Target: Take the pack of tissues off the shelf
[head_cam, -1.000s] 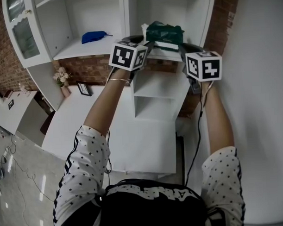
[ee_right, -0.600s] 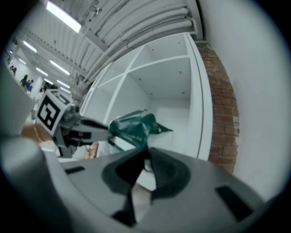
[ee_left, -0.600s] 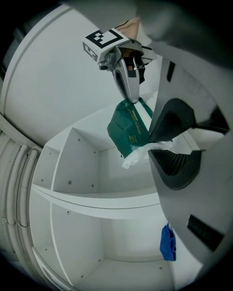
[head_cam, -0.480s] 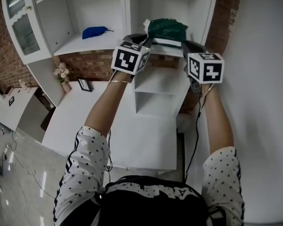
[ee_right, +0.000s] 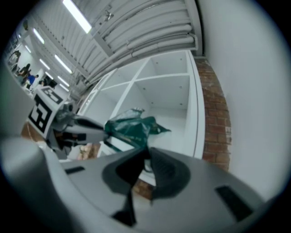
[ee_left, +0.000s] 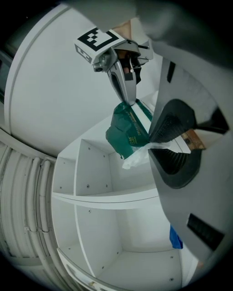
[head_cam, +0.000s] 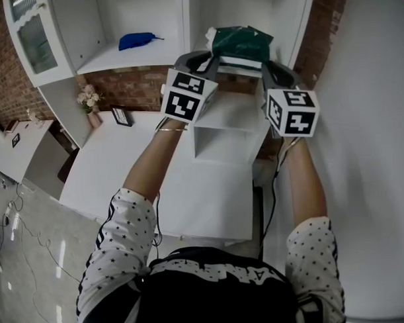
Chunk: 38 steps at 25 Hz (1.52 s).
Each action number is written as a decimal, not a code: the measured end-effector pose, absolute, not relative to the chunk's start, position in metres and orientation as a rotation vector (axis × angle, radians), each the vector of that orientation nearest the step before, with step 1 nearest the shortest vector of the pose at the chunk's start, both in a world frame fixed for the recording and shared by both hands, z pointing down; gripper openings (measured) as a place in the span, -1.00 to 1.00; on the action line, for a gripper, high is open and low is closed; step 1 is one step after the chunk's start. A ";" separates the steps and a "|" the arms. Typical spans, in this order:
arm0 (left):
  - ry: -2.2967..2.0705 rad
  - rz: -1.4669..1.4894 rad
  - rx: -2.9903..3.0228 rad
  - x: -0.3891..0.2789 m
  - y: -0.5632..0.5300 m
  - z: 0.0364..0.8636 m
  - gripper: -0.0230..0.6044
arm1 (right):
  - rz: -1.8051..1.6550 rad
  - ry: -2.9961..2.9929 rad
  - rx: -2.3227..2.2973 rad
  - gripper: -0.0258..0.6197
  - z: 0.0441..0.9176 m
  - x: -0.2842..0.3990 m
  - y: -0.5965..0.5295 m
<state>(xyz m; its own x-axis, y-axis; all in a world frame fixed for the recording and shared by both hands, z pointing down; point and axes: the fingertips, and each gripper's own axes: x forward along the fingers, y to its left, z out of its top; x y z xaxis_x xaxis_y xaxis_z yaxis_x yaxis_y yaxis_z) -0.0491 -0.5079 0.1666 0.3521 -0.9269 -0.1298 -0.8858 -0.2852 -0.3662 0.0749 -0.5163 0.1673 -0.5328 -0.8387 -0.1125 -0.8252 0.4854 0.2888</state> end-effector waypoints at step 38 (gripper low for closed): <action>1.522 -0.014 -2.103 -0.040 -0.406 0.217 -0.72 | -0.654 -2.734 1.583 -0.73 0.222 0.081 -0.424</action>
